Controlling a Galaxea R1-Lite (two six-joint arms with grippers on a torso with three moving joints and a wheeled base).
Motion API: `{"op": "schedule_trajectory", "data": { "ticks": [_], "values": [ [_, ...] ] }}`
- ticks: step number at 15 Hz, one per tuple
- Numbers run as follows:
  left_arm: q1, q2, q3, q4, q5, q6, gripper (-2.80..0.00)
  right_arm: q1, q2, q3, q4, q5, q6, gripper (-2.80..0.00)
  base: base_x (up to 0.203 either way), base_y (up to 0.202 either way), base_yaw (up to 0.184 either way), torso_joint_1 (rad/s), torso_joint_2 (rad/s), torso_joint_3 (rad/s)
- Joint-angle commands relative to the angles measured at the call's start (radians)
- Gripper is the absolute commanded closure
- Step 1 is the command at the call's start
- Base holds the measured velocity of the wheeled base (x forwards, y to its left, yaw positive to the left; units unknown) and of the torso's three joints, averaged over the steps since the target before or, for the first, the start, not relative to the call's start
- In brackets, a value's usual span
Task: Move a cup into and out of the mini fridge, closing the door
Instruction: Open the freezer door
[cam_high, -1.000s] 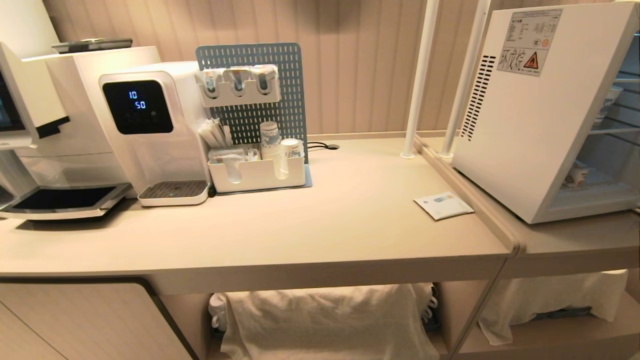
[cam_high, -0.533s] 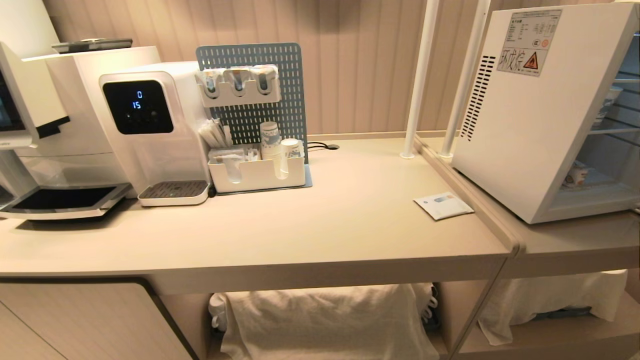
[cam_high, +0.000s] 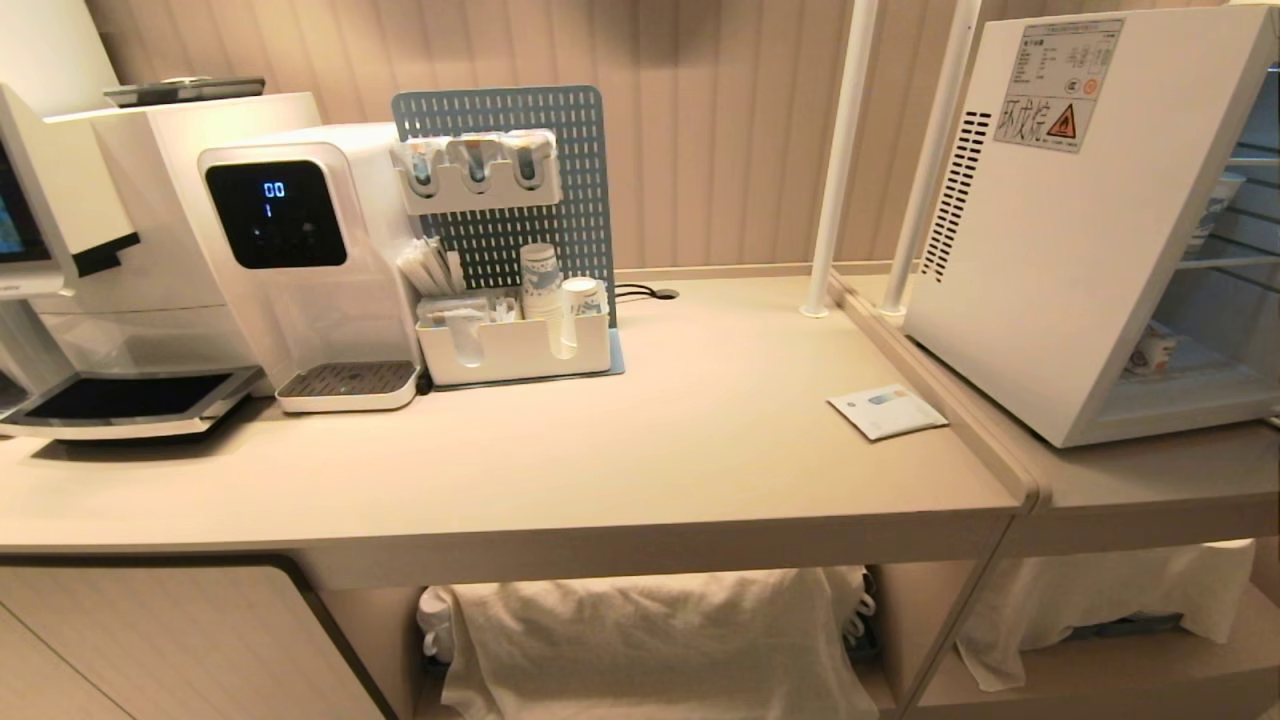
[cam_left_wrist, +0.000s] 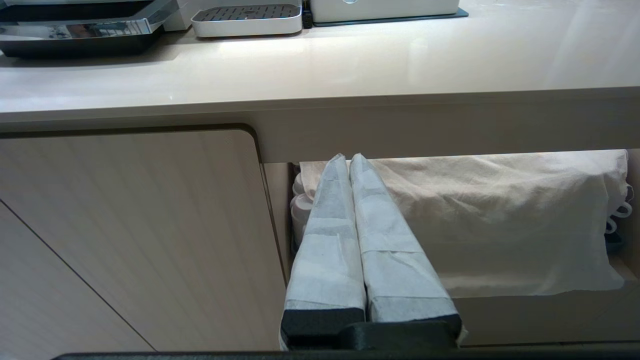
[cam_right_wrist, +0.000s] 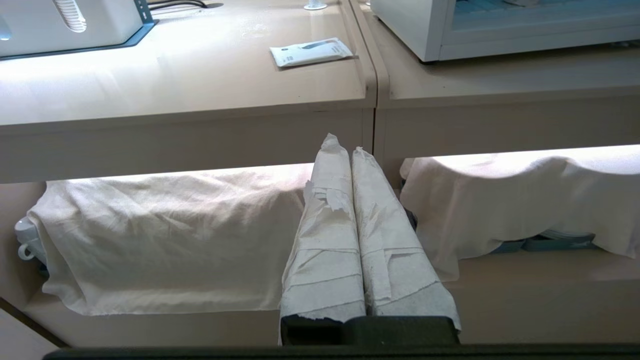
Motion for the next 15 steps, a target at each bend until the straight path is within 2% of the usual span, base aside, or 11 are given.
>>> {"op": "schedule_trajectory", "data": {
  "ticks": [1, 3, 5, 12, 15],
  "values": [
    [0.0, 0.0, 0.0, 0.0, 0.0, 0.0, 0.0, -0.001, -0.003, 0.009, -0.001, 0.002, -0.005, 0.0, 0.0, 0.0, 0.0, 0.0, 0.0, 0.0],
    [0.0, 0.0, 0.0, 0.0, 0.0, 0.0, 0.0, 0.001, -0.003, 0.009, 0.0, 0.0, 0.006, 0.0, 0.0, 0.0, 0.0, 0.0, 0.0, 0.0],
    [0.0, 0.001, -0.001, 0.005, -0.008, 0.029, 0.0, 0.001, -0.003, 0.009, 0.0, 0.002, 0.006, 0.0, 0.0, 0.0, 0.0, 0.0, 0.0, 0.0],
    [0.0, 0.0, 0.0, 0.006, 0.0, 0.02, 0.0, 0.001, -0.003, 0.009, -0.001, 0.002, 0.006, 0.0, 0.0, 0.0, 0.0, 0.0, 0.0, 0.0],
    [0.0, 0.002, 0.0, 0.005, 0.0, 0.015, 0.0, 0.001, -0.003, 0.009, -0.001, 0.002, 0.006, 0.0, -0.166, 0.0, 0.0, 0.001, 0.0, 0.003]
  ]
}}
